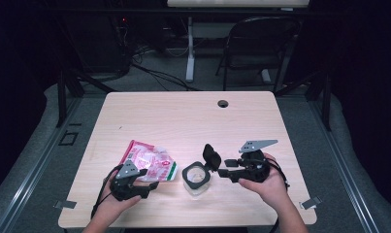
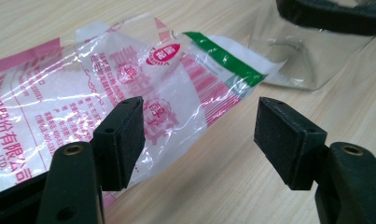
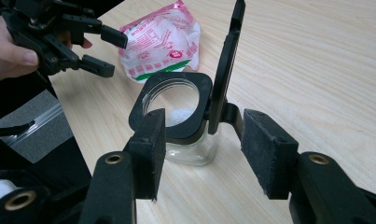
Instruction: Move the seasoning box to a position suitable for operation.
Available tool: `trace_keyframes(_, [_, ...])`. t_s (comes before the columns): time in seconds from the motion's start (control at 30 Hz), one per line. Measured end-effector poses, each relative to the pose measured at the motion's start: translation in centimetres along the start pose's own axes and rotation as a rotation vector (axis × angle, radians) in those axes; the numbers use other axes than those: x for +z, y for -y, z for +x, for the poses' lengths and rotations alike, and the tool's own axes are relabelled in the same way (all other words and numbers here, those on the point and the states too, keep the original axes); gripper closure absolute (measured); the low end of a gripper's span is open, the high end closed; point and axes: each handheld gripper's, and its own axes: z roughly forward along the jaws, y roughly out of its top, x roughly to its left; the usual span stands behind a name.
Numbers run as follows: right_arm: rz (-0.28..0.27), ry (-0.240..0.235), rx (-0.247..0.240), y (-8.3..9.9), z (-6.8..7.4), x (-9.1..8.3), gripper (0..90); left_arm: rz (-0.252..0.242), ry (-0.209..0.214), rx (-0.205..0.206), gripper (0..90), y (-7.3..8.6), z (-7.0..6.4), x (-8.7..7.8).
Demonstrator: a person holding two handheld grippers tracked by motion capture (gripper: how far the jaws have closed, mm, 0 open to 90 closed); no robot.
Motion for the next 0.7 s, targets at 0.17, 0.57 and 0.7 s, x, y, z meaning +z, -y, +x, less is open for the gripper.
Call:
trace_keyframes(0.17, [-0.009, 0.001, 0.003, 0.0, -0.1, -0.1, 49.8, 0.039, -0.055, 0.042, 31.4, 0.5, 0.1, 1.0])
trace_keyframes(0.57, [-0.002, 0.0, -0.003, 0.0, 0.0, 0.2, 49.5, 0.05, -0.124, 0.06, 33.9, 1.1, 0.7, 2.1])
trace_keyframes(0.7, [-0.011, -0.003, 0.004, 0.0, 0.0, 0.1, 49.5, 0.062, -0.138, 0.078, 36.4, 0.9, 0.5, 2.5])
